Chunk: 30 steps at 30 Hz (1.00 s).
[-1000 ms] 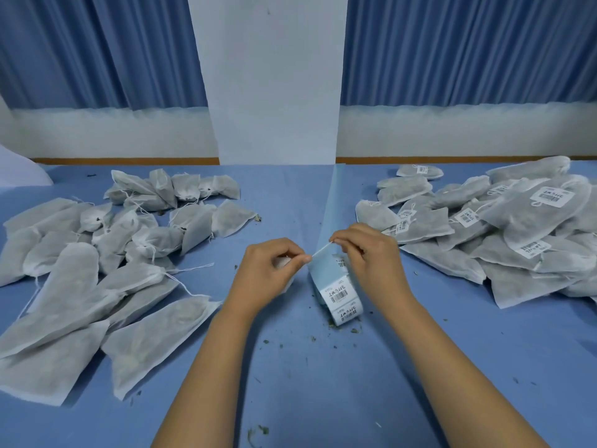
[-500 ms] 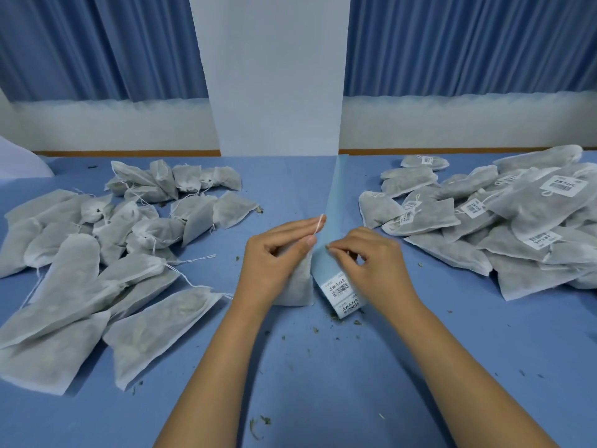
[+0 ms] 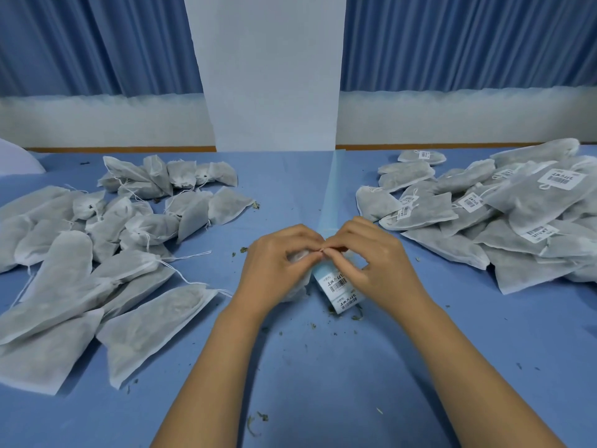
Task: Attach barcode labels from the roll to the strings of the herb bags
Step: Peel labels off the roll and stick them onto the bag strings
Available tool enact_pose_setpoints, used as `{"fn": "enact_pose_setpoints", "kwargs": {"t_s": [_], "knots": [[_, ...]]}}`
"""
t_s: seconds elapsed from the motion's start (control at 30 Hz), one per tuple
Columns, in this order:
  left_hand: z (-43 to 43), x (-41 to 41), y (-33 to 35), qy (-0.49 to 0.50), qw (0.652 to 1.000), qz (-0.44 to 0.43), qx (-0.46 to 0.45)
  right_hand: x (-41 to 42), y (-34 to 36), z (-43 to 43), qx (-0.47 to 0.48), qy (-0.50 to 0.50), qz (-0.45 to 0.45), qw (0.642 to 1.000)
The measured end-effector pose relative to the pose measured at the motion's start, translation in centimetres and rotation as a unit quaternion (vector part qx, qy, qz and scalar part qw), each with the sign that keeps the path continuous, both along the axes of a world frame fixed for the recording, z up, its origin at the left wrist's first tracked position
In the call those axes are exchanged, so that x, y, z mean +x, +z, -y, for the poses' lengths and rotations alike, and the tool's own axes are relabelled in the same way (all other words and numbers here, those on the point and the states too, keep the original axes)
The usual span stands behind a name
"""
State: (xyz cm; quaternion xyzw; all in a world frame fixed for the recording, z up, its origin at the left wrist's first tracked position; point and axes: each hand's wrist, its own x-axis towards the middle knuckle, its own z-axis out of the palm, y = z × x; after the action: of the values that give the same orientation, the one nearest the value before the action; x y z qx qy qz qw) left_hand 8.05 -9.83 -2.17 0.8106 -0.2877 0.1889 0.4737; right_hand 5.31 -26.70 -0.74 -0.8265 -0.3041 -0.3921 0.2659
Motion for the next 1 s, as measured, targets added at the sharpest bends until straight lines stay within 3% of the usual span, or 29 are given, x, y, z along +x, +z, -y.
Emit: {"fn": "enact_pose_setpoints", "kwargs": {"t_s": [0.13,0.37,0.5,0.7,1.0], "knots": [[0.5,-0.4,0.3,-0.023,0.996,-0.066,-0.052,0.2,0.2,0.4,0.101,-0.035,-0.015,0.994],[0.6,-0.7,0.6,-0.020,0.986,-0.100,-0.130,0.3,-0.3,-0.5,0.263,0.003,-0.199,0.944],[0.7,-0.6,0.5,0.011,0.985,-0.078,-0.151,0.2,-0.6,-1.0,0.276,0.010,-0.227,0.934],[0.5,-0.6,0.6,-0.012,0.987,-0.087,-0.137,0.1,-0.3,-1.0,0.336,0.116,-0.266,0.896],[0.7,-0.6,0.6,0.013,0.986,-0.105,-0.132,0.1,-0.3,-1.1,0.356,0.081,-0.273,0.890]]}}
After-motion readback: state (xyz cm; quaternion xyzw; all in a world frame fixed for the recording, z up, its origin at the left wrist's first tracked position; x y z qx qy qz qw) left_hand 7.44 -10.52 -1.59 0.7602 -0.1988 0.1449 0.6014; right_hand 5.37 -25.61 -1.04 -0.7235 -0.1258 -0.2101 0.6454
